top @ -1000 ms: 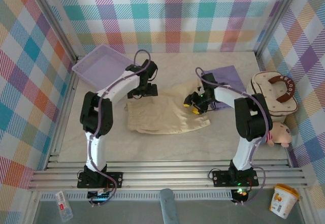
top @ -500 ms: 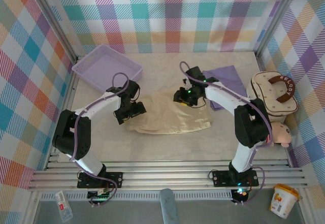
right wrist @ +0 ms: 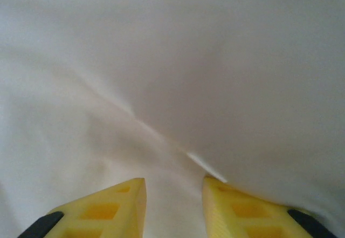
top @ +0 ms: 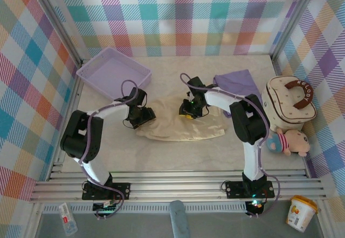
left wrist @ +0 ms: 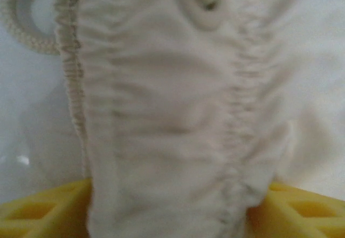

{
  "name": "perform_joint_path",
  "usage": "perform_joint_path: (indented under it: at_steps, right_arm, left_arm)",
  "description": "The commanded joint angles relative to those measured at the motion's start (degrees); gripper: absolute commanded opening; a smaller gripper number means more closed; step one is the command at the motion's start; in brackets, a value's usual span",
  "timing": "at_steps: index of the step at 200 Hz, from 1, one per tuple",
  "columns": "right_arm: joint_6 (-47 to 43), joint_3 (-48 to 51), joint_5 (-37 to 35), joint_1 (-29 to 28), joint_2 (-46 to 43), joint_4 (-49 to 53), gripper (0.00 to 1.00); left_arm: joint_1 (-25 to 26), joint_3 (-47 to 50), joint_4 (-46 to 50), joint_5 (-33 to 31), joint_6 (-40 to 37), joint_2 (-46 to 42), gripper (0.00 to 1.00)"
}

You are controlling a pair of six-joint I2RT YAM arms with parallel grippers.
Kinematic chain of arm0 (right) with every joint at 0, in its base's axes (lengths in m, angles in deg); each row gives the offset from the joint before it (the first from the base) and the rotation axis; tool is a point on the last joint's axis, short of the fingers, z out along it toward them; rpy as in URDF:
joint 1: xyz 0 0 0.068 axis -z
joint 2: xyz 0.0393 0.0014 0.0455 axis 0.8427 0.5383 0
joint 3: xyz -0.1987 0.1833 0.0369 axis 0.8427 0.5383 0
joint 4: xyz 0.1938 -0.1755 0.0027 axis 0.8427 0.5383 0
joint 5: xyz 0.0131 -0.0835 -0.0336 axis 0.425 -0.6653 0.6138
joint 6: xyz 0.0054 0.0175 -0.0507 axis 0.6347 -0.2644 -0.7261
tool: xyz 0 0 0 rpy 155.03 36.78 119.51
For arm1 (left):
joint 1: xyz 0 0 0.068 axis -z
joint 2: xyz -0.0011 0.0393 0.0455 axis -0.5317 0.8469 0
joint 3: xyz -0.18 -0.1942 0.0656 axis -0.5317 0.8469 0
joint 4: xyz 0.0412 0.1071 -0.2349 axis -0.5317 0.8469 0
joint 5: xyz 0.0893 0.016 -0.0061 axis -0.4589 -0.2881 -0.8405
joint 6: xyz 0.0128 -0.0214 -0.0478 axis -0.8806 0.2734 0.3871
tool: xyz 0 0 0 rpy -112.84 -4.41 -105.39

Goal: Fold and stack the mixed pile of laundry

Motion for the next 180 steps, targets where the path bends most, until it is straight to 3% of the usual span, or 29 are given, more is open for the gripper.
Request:
perform_joint_path:
  at_steps: [1,22,42,53,81,133,180]
  right_arm:
    - [-0.9,-1.8,-2.5,-1.4,-1.0,2.7,0.34]
    - [-0.7,-2.3,-3.9,-1.6,-0.8,3.4,0.29]
    - [-1.1,-3.1,-5.0,-2.0,-0.6,3.4,0.23]
    - [-0.9,-3.8,-5.1,-1.9,0.7,3.7,0.19]
    - [-1.8,-6.0,-4.6,-2.3,5.4,4.9,0.00]
    - [-0.4,-7.9,-1.2,-3.3,8.8,3.9,0.00]
    - [-0.7,-19.3,7.5,-7.3,14.2,5.0,0.00]
  left_arm:
    - [-0.5,0.2,-3.9,2.6,-0.2,1.5,0.54]
    - [-0.5,-0.3,-1.7,0.9,-1.8,1.8,0.35]
    - [-0.5,-2.1,1.9,-0.5,-4.2,2.4,0.07]
    - [-0.4,-3.3,3.6,-1.2,-5.4,3.0,0.00]
    - [-0.5,-7.2,8.1,-2.5,-8.0,3.8,0.00]
    - [-0.5,-20.2,22.8,-9.1,-12.0,2.3,0.00]
    - [0.6,-32.9,34.3,-17.8,-17.1,2.0,0.00]
